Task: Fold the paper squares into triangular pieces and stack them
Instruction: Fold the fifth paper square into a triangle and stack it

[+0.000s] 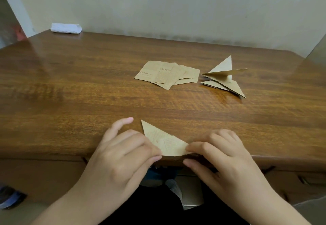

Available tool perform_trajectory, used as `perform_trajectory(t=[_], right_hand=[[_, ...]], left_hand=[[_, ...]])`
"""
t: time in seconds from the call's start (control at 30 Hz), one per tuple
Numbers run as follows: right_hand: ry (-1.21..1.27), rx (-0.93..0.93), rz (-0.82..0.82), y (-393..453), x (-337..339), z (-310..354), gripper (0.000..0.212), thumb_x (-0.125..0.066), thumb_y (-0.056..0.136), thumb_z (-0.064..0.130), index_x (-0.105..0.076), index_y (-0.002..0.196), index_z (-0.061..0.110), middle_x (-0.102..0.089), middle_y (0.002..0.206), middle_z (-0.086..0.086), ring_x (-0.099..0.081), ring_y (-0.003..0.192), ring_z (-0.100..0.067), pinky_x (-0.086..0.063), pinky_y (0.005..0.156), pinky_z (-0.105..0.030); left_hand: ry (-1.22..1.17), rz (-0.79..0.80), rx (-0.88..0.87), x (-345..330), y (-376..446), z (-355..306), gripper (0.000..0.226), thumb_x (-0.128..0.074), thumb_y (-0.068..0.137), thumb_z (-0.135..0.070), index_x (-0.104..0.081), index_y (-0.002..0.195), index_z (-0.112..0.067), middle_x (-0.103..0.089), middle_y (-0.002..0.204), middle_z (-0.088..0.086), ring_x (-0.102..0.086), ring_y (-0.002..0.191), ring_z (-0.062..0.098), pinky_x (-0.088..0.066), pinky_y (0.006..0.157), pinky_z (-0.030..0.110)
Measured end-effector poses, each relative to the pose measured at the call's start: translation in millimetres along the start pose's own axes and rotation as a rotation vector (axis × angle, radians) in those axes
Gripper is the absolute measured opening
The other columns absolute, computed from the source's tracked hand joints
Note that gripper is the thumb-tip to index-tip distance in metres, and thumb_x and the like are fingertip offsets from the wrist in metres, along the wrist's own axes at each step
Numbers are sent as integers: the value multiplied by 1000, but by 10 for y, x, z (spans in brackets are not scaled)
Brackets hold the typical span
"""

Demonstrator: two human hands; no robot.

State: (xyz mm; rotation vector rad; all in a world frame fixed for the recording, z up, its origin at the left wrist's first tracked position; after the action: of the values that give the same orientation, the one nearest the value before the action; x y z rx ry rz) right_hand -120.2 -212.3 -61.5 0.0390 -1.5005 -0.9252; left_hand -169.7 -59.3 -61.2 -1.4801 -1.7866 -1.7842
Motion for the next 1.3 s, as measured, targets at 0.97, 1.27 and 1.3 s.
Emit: perform_trajectory(t=[0.97,1.27,1.3], right_hand=[[247,-450,264,452,-140,-163,12,-66,78,29,-62,67,29,-58,65,9,-52,74,-1,-44,65,-17],[210,-531,304,284,32,-405,8,-69,79,28,-68,72,26,-63,69,7,-54,76,0,-47,65,-16],[200,-533,312,275,43,-429,9,-69,79,28,-68,71,26,-63,69,6,-54,75,0,-47,65,-16]], left_hand=[[-69,358,436,-271,407,240,20,-54,89,-39,-65,104,-47,-49,103,-33,-28,112,-10,10,116,40],[-213,500,467,-173,330,448,28,-57,89,-29,-65,88,-55,-38,112,-56,-24,121,-15,10,116,46],[-223,518,463,-171,327,455,29,-56,89,-28,-65,88,-56,-38,113,-56,-23,121,-15,10,116,46]])
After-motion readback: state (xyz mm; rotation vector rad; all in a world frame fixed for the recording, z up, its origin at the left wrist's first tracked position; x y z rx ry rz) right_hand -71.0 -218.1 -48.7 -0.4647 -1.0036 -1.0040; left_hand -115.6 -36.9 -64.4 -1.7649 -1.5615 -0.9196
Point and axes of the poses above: each hand's wrist, its own y-axis towards the middle knuckle, its own x-axis out of the back of the hand, z = x × y, the point moved 7 cm from there along y, towards the middle knuckle
